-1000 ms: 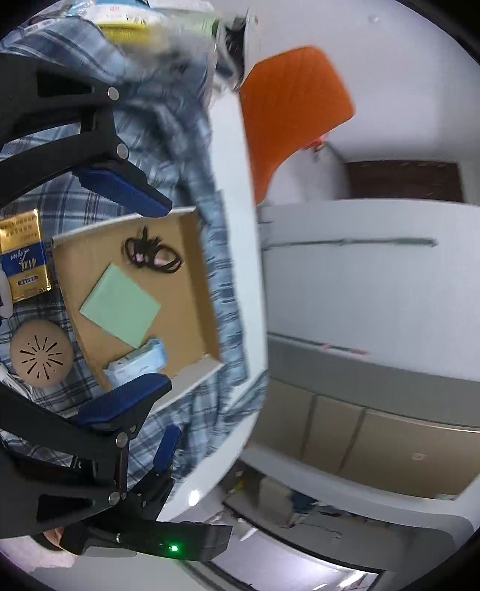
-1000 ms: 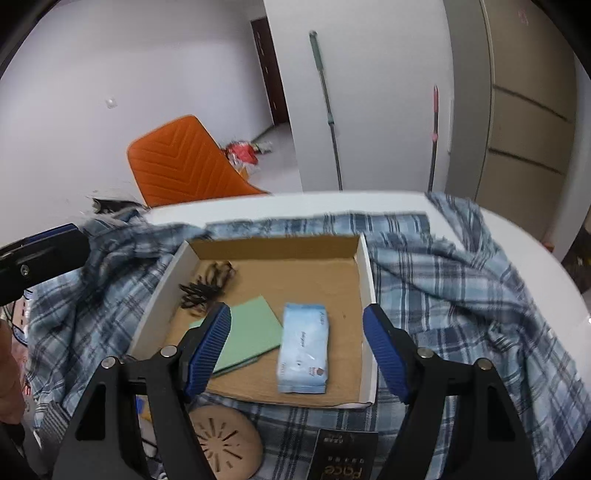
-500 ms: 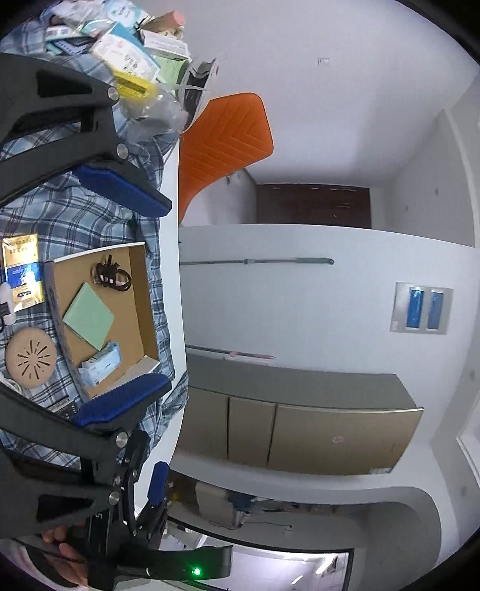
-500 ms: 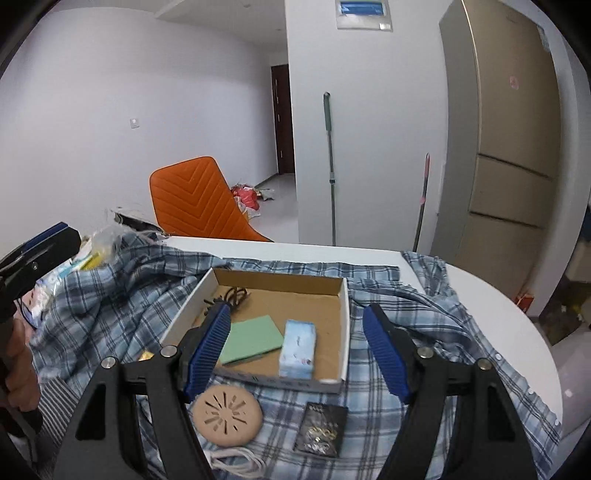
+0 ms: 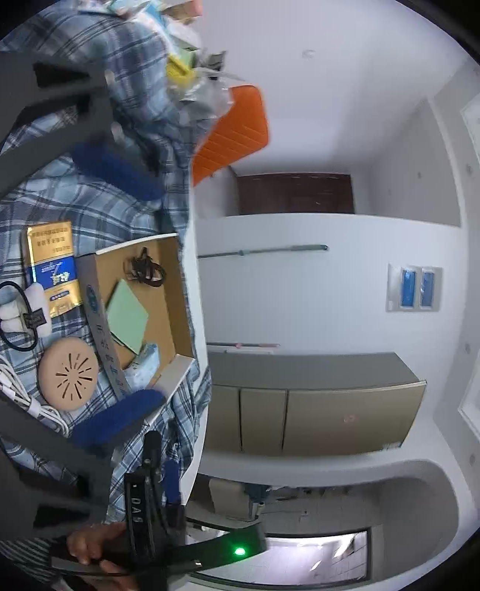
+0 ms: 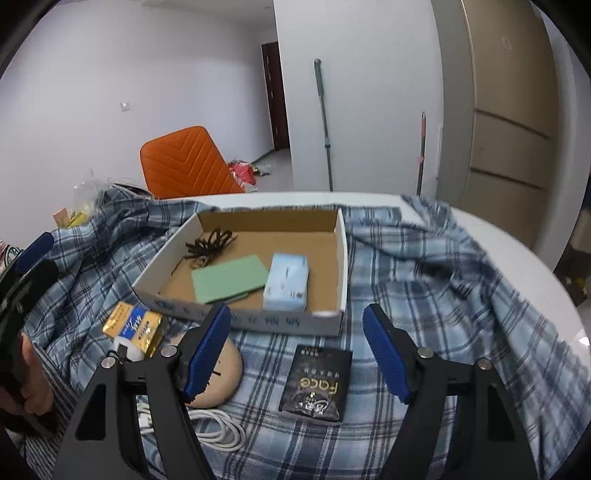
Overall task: Organize soft objects
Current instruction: 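Raise both grippers out of the box and back away, then lower the right gripper onto the black Face tissue pack and grasp it, then grasp the white earbud holder with the left gripper while the right gripper holds the tissue pack, then lift and carry the earbud holder and tissue pack over the box with both grippers, then open both grippers to drop the tissue pack and earbud holder into the box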
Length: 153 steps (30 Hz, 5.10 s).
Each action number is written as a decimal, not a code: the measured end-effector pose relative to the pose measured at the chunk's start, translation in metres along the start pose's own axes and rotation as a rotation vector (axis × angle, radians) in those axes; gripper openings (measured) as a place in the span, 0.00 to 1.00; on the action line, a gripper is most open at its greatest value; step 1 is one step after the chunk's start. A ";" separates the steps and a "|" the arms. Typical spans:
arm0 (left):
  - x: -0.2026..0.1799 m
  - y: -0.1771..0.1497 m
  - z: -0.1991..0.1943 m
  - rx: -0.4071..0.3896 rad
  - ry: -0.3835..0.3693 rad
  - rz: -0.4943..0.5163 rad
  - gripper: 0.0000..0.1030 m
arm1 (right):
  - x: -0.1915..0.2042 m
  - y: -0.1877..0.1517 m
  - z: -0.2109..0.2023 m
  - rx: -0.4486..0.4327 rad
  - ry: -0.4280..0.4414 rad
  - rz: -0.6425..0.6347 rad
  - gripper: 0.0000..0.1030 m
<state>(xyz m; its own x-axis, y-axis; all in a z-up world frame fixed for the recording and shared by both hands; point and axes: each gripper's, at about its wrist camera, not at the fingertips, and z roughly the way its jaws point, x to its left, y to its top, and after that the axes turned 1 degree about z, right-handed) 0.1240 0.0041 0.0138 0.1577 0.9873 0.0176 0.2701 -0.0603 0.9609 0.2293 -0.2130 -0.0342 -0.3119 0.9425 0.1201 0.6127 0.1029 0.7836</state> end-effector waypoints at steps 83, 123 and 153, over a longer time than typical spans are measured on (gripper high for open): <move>-0.002 -0.060 0.076 0.642 -0.009 -0.106 0.63 | 0.029 -0.015 0.015 0.076 0.007 -0.130 0.45; -0.011 0.013 -0.040 -0.006 -0.003 -0.063 0.36 | 0.051 0.008 -0.075 -0.355 0.004 -0.168 0.45; -0.001 0.081 0.125 0.204 0.020 -0.030 0.36 | 0.030 0.088 0.031 -0.161 -0.051 -0.113 0.45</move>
<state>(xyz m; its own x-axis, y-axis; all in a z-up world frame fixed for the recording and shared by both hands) 0.2643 -0.0199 0.0576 0.1285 0.9917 -0.0026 0.4614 -0.0575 0.8853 0.2968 -0.1658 0.0194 -0.3326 0.9431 -0.0016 0.4507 0.1604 0.8782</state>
